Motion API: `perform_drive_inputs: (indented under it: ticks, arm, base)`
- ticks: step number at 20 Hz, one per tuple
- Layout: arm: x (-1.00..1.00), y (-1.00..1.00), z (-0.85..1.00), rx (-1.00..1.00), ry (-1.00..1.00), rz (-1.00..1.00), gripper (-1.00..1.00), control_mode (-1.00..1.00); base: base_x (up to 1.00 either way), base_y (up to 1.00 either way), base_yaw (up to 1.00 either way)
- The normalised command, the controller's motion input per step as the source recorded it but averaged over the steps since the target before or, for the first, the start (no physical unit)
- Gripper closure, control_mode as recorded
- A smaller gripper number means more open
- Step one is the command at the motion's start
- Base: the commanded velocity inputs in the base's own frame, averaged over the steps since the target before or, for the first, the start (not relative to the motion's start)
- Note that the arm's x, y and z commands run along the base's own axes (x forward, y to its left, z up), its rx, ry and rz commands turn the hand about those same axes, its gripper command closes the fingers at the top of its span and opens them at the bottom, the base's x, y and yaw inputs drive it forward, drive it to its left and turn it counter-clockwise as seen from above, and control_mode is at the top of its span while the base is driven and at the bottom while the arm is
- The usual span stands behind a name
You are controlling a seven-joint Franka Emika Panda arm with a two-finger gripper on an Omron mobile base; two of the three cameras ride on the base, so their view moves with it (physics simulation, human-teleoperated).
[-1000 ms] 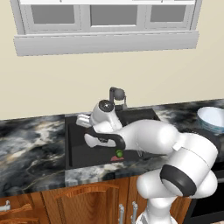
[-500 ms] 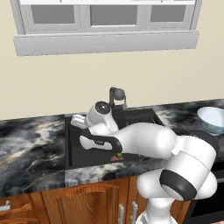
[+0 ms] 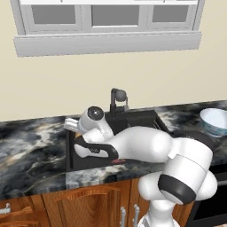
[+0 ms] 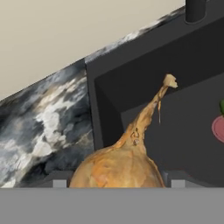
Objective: Remove the onion and avocado from the sink. Then move the bowl and cup from the counter to the sink for washing.
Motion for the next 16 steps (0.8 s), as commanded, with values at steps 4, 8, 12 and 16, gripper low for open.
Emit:
perform_drive_inputs:
  ticks: [4,8,12,16]
  arm:
    - [-0.03,0.31,0.09,0.10,0.00,0.00,1.00,-1.00]
    - [-0.06,0.26,0.10,0.11,0.00,0.00,1.00,-1.00]
    - [-0.08,0.25,0.06,0.11,0.00,0.00,1.00,-1.00]
    - [-0.14,0.24,0.00,0.07,0.05,0.00,1.00,-1.00]
  base:
    - [0.00,0.00,0.00]
    - [0.00,0.00,0.00]
    - [0.00,0.00,0.00]
    - [0.00,0.00,0.00]
